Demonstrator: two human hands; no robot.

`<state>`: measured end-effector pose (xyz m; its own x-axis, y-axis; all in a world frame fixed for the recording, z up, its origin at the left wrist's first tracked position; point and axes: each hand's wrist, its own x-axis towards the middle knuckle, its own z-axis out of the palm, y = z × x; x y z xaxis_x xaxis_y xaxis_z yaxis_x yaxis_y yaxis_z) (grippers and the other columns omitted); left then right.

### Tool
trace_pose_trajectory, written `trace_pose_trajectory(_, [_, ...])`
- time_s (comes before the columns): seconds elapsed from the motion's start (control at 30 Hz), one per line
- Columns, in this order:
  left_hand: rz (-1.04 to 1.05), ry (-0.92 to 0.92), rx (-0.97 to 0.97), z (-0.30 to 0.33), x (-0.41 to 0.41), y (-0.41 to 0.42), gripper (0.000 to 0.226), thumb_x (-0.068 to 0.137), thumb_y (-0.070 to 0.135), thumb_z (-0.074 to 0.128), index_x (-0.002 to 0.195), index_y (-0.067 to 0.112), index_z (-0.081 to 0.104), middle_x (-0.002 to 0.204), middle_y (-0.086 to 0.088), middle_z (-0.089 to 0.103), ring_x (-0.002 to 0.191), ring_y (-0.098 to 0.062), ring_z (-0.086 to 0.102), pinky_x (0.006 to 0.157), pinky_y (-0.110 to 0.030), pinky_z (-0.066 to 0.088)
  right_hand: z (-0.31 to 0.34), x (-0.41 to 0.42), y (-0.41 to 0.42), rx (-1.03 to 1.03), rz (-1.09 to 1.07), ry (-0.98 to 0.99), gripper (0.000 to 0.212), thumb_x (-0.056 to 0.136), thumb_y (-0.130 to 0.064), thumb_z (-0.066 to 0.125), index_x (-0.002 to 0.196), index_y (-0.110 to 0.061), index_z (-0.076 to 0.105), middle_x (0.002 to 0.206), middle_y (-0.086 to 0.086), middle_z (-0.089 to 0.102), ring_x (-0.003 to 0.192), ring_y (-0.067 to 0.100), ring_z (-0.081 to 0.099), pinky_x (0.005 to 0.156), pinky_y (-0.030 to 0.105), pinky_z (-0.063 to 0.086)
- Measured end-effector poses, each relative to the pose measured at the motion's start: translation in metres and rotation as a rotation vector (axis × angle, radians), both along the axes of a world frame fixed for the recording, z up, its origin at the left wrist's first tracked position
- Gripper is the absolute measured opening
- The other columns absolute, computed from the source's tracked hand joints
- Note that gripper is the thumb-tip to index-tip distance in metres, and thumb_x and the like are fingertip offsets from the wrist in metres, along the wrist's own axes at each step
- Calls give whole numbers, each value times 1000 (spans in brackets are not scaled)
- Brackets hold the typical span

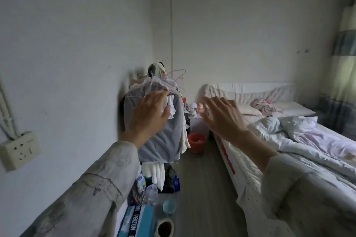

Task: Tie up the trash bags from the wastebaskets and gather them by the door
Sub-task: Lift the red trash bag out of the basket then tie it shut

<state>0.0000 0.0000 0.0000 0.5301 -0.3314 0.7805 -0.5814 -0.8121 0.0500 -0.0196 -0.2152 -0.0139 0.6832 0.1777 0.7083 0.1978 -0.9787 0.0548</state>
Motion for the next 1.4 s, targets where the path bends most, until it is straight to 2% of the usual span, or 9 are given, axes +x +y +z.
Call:
trace_pose_trajectory(0.13, [-55, 109, -110, -37, 24, -36, 34, 88, 24, 46, 116, 9, 57, 115, -14, 64, 106, -29, 59, 87, -37, 48, -44, 19, -22, 46, 15, 44, 46, 86, -39, 48, 126, -16, 50, 118, 8, 64, 106, 27, 61, 91, 46, 46])
trace_pose_trajectory(0.23, [-112, 171, -130, -71, 54, -61, 39, 88, 30, 40, 118, 10, 55, 118, -10, 62, 109, -24, 58, 93, -37, 49, -76, 40, -45, 79, 22, 81, 43, 87, -38, 49, 125, -17, 51, 115, 6, 65, 105, 26, 61, 91, 42, 45])
trace_pose_trajectory(0.33, [-118, 231, -177, -98, 85, -85, 32, 91, 23, 45, 121, 12, 53, 119, -9, 61, 109, -22, 56, 90, -34, 47, -97, 70, -68, 115, 9, 88, 46, 87, -38, 50, 127, -18, 51, 114, 4, 66, 104, 25, 62, 89, 39, 44])
trace_pose_trajectory(0.53, [-122, 374, -242, -157, 193, -131, 33, 91, 25, 43, 120, 13, 53, 120, -7, 61, 110, -20, 57, 90, -33, 49, -138, 175, -119, 221, -17, 218, 44, 90, -38, 49, 131, -21, 46, 125, 3, 60, 112, 23, 56, 92, 35, 39])
trace_pose_trajectory(0.7, [-129, 496, -283, -185, 314, -180, 29, 91, 20, 46, 119, 16, 54, 119, -5, 61, 109, -18, 58, 90, -30, 48, -149, 295, -167, 280, -45, 293, 46, 91, -38, 47, 134, -21, 44, 130, 2, 56, 117, 23, 53, 94, 37, 38])
trace_pose_trajectory(0.8, [-156, 560, -292, -191, 390, -216, 29, 91, 20, 45, 119, 18, 53, 121, -3, 61, 111, -17, 57, 94, -35, 48, -148, 367, -203, 325, -55, 315, 44, 92, -38, 47, 132, -20, 45, 129, 3, 56, 118, 23, 52, 95, 37, 38])
trace_pose_trajectory(1.13, [-116, 642, -220, -226, 621, -331, 32, 92, 22, 44, 123, 19, 51, 125, -1, 59, 113, -16, 57, 92, -33, 49, -183, 595, -325, 348, -26, 421, 45, 92, -35, 48, 135, -22, 42, 133, 1, 53, 122, 21, 49, 99, 34, 37])
trace_pose_trajectory(1.27, [-54, 665, -244, -249, 721, -383, 32, 92, 21, 44, 123, 18, 51, 125, -1, 59, 111, -16, 58, 86, -26, 47, -209, 699, -382, 395, 21, 485, 46, 92, -36, 47, 136, -22, 42, 130, 0, 54, 119, 19, 51, 98, 32, 39])
trace_pose_trajectory(1.4, [-30, 746, -255, -247, 826, -429, 33, 93, 21, 44, 125, 19, 50, 127, -1, 57, 115, -13, 55, 92, -23, 44, -214, 809, -431, 398, 32, 579, 46, 93, -39, 45, 136, -24, 41, 131, -1, 53, 119, 17, 51, 98, 31, 40])
